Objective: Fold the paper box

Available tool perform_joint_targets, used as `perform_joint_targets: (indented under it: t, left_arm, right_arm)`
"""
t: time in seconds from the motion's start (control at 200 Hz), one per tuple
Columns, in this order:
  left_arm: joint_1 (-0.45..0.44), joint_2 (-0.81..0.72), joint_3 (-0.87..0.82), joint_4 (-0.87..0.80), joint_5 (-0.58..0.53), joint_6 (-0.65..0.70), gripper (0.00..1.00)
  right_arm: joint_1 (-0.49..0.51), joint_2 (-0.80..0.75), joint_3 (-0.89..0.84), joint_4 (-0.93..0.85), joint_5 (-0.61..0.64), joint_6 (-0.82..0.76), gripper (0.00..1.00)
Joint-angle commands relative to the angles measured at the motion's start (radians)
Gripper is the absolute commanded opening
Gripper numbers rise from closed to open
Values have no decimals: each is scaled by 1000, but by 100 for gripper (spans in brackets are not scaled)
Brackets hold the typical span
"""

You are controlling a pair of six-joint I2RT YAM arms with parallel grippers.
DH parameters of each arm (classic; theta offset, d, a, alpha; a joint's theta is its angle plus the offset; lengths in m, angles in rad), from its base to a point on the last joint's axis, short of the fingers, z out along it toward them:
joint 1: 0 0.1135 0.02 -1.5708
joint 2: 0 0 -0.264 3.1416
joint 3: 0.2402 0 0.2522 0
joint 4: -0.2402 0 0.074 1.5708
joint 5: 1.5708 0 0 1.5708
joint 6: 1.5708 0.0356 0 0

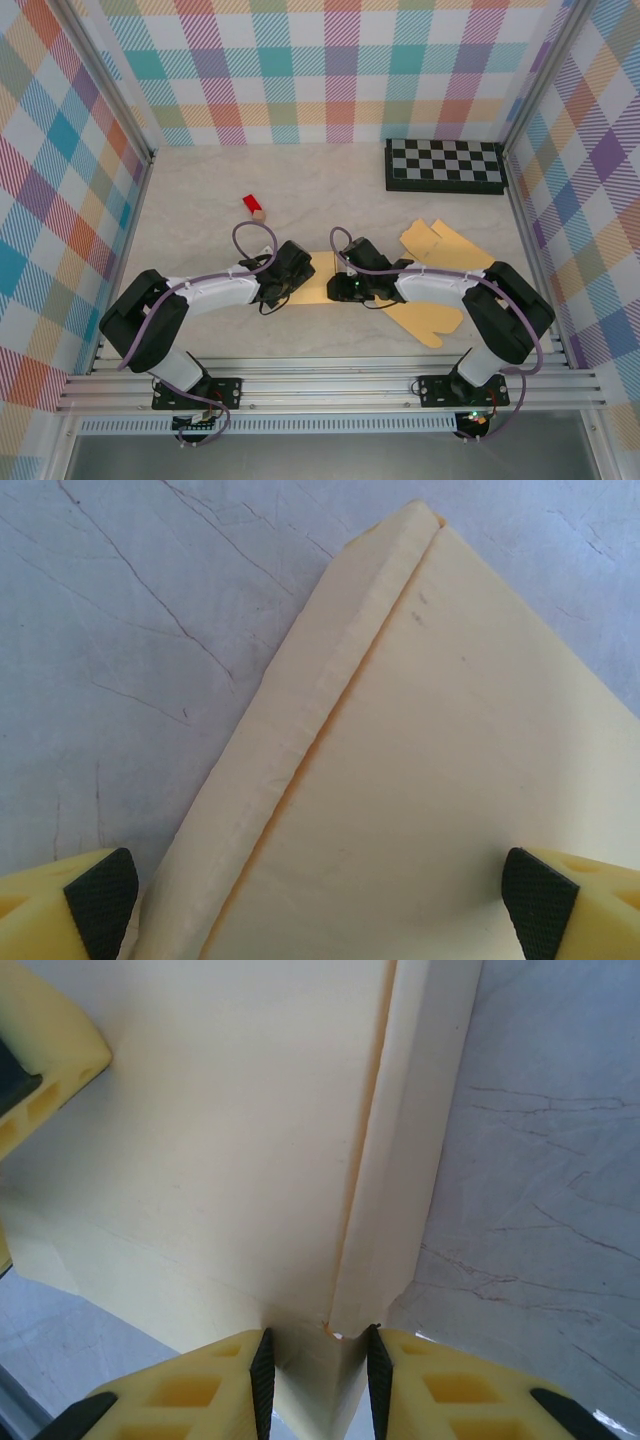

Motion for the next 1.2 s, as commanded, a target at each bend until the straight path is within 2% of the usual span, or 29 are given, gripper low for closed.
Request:
perform_joint_targets:
  t: [0.0, 0.32, 0.74, 1.02, 1.195]
  left_arm:
    - [6, 50, -42, -105, -14, -1, 95]
    - [9, 62, -49, -107, -14, 0, 95]
    - [20, 67, -58, -105, -6, 2, 95]
    - [36, 90, -65, -92, 17, 1, 94]
    - [49, 88, -67, -110, 12, 9, 94]
  right_arm:
    - [0, 19, -15, -90, 86, -29, 32]
    - [0, 9, -27, -114, 142, -75, 32]
    - [0, 41, -117, 85, 125, -112, 32]
    - [0, 54, -135, 60, 224, -150, 34]
    - [-1, 62, -202, 122, 189, -127, 34]
